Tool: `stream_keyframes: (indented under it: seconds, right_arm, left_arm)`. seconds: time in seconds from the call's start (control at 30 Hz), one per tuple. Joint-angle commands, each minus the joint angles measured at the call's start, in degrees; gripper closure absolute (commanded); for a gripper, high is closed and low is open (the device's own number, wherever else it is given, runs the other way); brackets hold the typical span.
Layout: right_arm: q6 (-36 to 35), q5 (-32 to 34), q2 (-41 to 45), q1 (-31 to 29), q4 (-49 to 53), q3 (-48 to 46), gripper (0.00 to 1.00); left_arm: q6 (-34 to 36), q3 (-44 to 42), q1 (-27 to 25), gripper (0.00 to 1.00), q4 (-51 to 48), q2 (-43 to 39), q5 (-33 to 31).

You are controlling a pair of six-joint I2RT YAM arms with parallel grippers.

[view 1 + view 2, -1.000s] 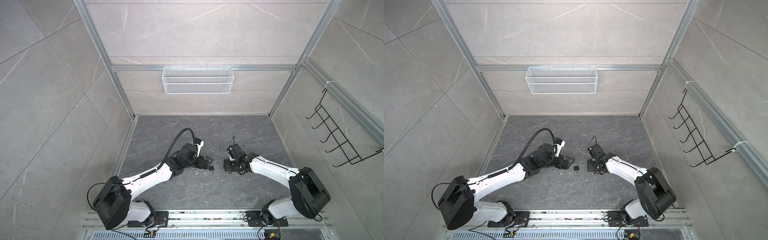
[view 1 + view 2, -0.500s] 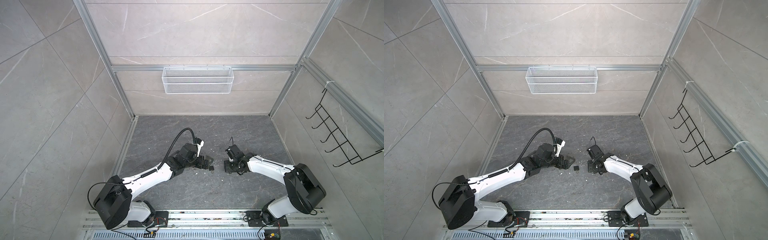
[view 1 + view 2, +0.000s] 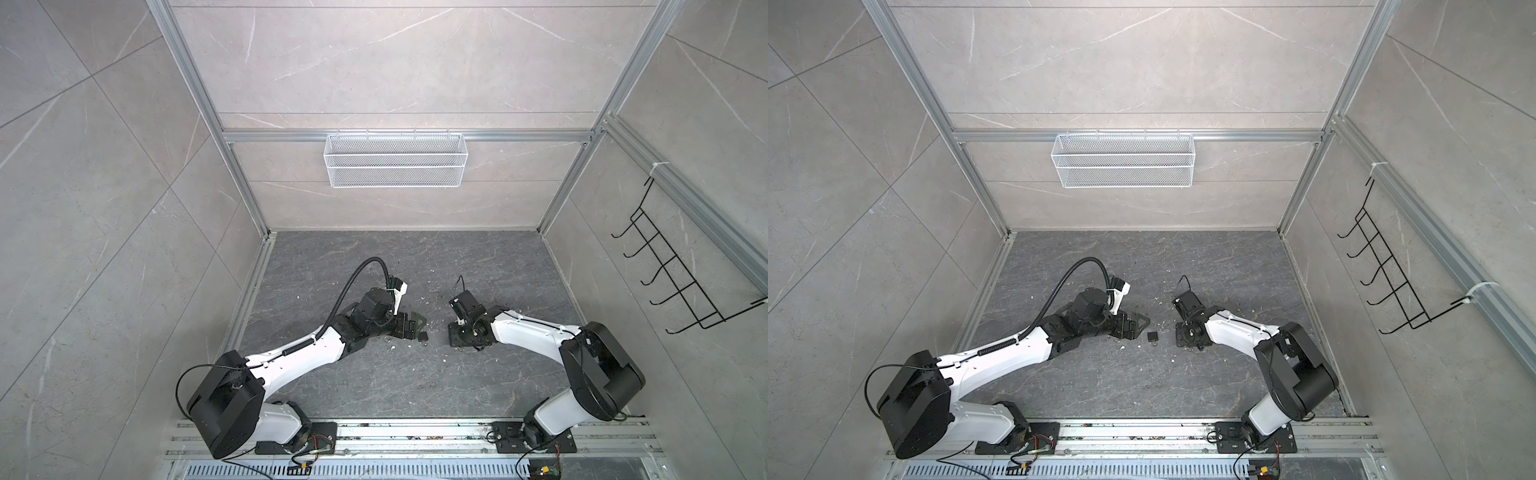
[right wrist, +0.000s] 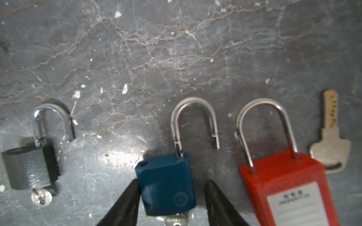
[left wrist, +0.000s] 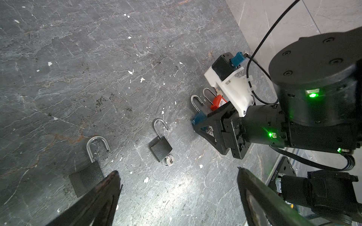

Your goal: Lock with the key

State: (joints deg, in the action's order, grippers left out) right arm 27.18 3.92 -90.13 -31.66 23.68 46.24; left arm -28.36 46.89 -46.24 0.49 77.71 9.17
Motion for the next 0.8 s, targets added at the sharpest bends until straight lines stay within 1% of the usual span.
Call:
stream_keyframes:
  seconds: [0.0, 0.77]
  right_arm:
    - [-0.3, 1.2, -1.1, -0.4, -0.3, 0.8, 0.46]
    - [0.3, 0.4, -2.8, -0.5, -0.5, 0.6, 0.51]
  left_arm:
    - [-0.4, -0.5, 0.4, 0.05, 2.3, -0.9, 0.4]
    - [-0.8, -1.2, 0.7, 0.06, 3.0, -0.9, 0.9]
